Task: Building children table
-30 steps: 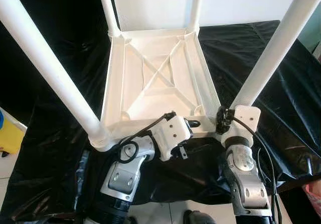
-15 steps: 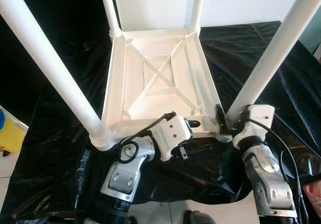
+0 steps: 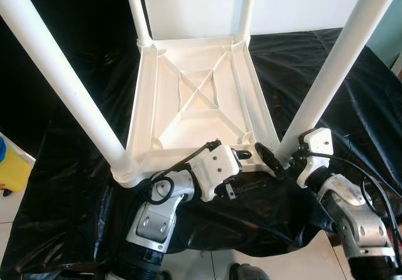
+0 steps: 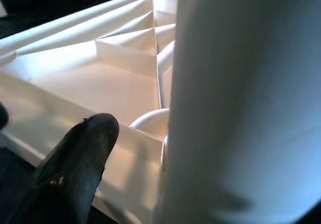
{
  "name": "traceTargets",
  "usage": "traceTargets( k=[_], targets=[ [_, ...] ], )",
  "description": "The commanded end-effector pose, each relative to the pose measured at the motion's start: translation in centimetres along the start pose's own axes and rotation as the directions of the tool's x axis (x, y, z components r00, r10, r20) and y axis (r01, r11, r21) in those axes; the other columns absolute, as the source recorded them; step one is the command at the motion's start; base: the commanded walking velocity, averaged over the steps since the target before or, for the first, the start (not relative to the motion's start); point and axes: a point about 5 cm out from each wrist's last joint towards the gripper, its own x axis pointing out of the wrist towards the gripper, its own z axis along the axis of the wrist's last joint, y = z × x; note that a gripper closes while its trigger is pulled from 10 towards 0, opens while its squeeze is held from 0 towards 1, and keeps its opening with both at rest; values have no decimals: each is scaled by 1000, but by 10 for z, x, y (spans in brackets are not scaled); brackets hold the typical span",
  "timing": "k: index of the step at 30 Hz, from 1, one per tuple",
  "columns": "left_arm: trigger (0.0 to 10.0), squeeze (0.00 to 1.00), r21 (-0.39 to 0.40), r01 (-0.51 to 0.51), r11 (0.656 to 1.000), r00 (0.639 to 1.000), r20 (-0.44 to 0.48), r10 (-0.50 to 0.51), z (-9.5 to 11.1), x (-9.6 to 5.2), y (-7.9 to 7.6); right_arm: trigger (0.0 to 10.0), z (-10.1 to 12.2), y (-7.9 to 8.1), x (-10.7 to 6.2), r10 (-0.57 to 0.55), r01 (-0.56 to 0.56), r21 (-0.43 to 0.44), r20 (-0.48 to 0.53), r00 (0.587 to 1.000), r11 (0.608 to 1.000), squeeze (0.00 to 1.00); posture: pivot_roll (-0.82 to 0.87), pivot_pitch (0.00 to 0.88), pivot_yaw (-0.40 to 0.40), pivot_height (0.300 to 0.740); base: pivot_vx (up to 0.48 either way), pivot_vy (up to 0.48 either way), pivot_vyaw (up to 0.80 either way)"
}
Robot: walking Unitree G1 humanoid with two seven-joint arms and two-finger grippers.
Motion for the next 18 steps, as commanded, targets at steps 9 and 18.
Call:
traceTargets(
  k=[9, 18],
  targets=[
    [10000, 0, -4, -192, 981, 981, 4, 192, 0, 1, 11, 0, -12, 0, 4, 88, -89, -17, -60, 994, 996, 0, -154, 92, 26, 740, 0, 0, 0],
    [10000, 0, -5, -194, 981, 981, 6, 194, 0, 1, 12, 10000, -19, -1, 0, 29, -31, -15, -75, 997, 999, 0, -162, 101, 37, 740, 0, 0, 0]
  ],
)
